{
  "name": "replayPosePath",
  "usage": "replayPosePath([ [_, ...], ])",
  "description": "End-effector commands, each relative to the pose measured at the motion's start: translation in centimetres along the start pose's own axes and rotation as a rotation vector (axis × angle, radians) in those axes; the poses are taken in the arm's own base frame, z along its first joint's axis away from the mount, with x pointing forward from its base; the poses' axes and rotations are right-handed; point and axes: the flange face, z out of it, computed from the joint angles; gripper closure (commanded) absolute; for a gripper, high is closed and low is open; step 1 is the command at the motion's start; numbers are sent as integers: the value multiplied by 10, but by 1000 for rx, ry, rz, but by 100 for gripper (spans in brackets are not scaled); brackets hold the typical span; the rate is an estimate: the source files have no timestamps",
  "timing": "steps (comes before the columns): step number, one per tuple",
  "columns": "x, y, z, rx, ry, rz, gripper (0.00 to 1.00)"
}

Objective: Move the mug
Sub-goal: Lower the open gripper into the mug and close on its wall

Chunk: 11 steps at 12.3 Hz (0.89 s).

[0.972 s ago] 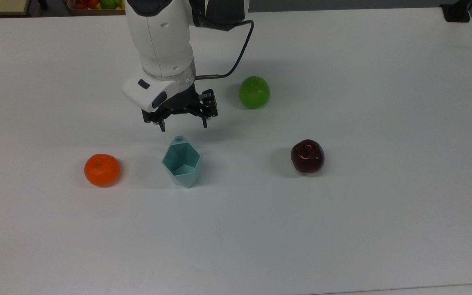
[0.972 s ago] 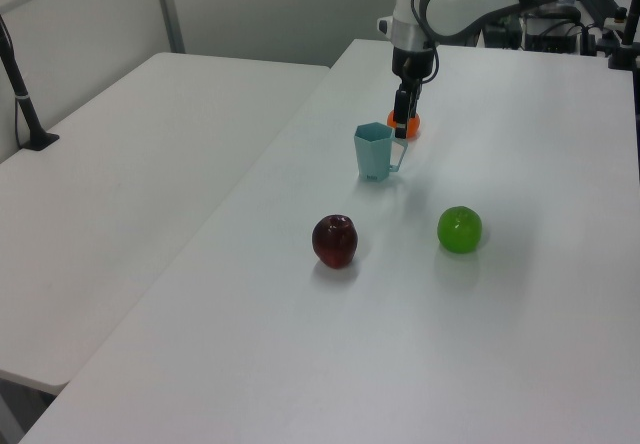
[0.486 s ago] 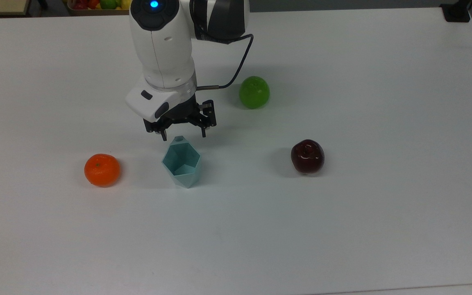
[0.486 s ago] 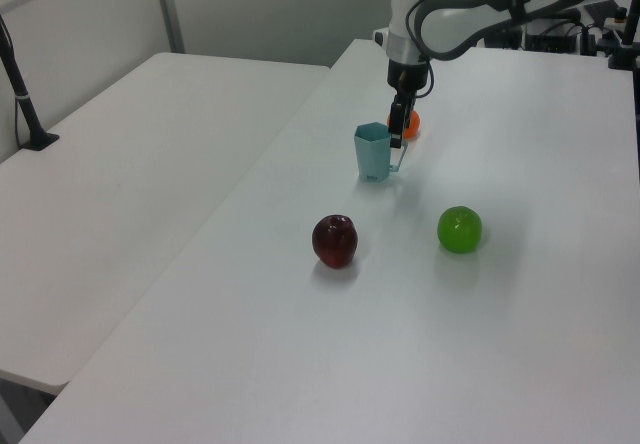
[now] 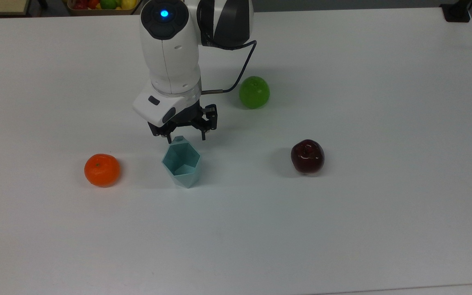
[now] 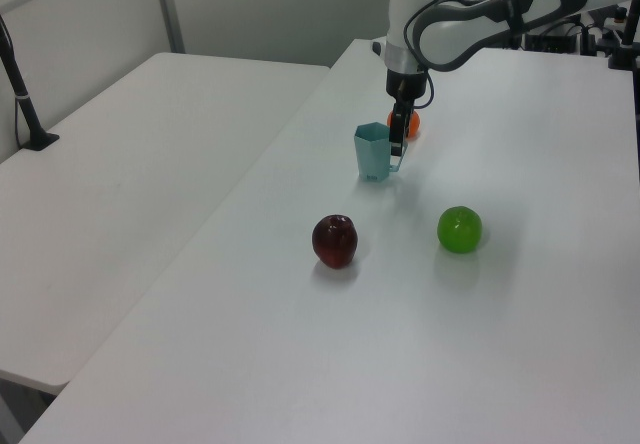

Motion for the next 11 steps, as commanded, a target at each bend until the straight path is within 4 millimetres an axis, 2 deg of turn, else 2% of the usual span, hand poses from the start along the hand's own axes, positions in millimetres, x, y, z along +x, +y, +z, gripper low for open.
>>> replayPosePath([
  [1,-1,0,8,-35,18,-30,34],
  [4,-1,-2,11,-38,22,-24,50],
  [7,-2,-2,12,-37,19,-24,59],
  [11,-4,-3,15,-37,11,-24,60],
])
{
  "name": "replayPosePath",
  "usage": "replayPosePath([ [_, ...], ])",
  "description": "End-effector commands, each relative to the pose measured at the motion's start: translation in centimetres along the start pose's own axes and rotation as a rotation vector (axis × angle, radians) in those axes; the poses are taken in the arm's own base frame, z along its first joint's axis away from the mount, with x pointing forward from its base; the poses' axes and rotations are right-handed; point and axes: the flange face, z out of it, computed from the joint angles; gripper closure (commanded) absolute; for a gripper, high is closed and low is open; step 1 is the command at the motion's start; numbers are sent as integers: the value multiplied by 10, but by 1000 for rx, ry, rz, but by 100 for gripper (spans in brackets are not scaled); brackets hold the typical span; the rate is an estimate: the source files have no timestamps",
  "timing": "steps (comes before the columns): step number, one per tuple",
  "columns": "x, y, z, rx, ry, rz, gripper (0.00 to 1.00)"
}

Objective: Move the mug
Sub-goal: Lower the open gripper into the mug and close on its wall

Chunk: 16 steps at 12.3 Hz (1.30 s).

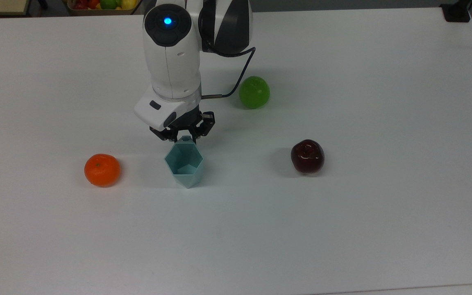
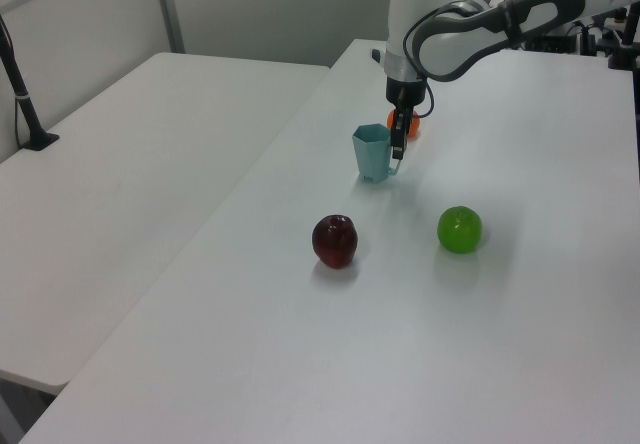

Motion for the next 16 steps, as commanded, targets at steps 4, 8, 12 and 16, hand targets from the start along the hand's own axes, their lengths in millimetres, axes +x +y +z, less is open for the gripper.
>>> replayPosePath([
  [4,-6,-6,6,-15,-1,-15,65],
  [8,-6,-7,6,-15,0,-14,89],
  [12,-6,-6,1,-13,5,-11,100],
  [16,-9,3,-39,-6,51,38,100],
])
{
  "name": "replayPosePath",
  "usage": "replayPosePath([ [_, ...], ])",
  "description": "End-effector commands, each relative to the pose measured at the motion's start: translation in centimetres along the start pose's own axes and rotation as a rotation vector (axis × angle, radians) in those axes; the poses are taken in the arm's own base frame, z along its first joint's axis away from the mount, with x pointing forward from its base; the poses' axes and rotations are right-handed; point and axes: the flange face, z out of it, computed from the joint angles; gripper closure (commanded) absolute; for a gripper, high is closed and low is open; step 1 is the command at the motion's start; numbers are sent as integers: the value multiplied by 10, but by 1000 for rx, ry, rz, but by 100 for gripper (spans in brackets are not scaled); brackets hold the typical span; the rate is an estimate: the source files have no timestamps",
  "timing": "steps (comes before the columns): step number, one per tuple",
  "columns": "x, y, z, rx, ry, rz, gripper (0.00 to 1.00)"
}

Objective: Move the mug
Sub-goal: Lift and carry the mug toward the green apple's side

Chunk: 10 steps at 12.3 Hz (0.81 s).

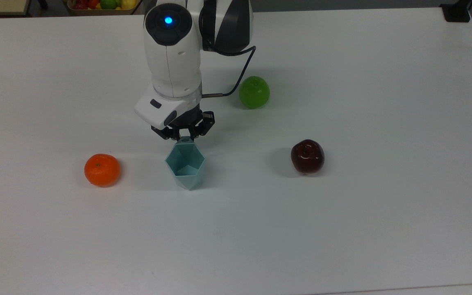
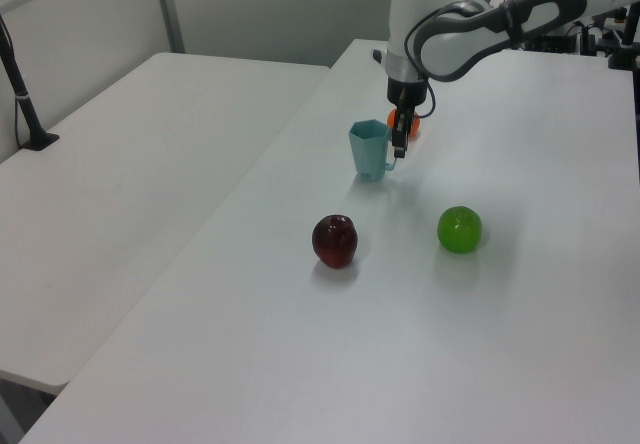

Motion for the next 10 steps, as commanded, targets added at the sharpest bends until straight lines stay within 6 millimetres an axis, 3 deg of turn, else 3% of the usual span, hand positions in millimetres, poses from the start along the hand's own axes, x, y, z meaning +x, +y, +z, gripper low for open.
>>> replayPosePath([
  [1,-11,7,-45,-2,43,36,100],
  [6,-51,31,-100,41,-7,68,100],
  [10,-106,37,-117,94,-74,92,100],
])
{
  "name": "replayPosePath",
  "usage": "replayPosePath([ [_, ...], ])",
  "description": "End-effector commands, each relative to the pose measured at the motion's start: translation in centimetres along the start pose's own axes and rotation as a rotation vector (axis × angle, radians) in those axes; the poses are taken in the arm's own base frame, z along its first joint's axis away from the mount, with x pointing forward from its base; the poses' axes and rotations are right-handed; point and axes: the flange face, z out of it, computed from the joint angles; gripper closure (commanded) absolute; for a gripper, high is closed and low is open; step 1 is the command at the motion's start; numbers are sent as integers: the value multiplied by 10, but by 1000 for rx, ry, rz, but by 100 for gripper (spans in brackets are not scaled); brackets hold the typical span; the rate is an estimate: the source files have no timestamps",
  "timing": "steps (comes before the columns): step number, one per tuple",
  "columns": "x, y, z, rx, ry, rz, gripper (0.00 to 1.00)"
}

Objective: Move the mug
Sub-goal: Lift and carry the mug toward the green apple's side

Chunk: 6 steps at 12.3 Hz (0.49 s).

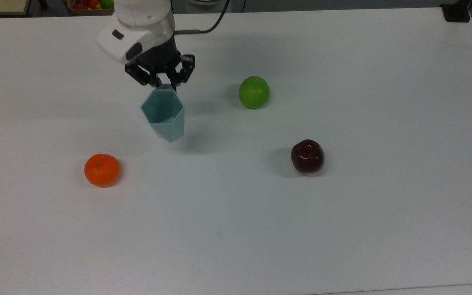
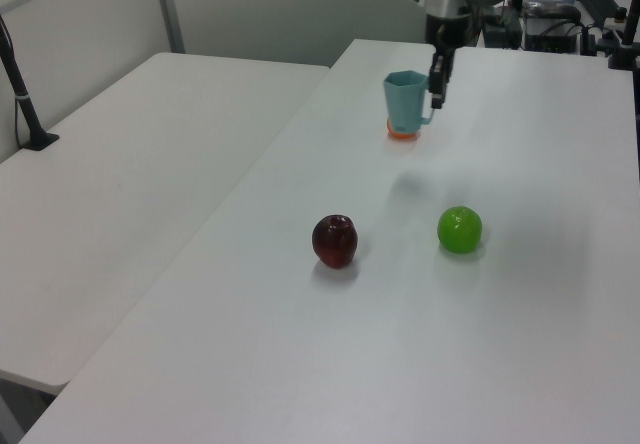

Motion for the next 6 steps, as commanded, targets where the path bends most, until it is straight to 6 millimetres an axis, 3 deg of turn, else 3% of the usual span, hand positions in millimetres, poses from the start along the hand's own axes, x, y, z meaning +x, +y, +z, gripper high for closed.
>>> replayPosePath([
  [1,-60,3,-8,40,-41,18,100],
  [4,-88,1,25,60,-116,48,100],
  [6,-96,-2,41,64,-147,70,100],
])
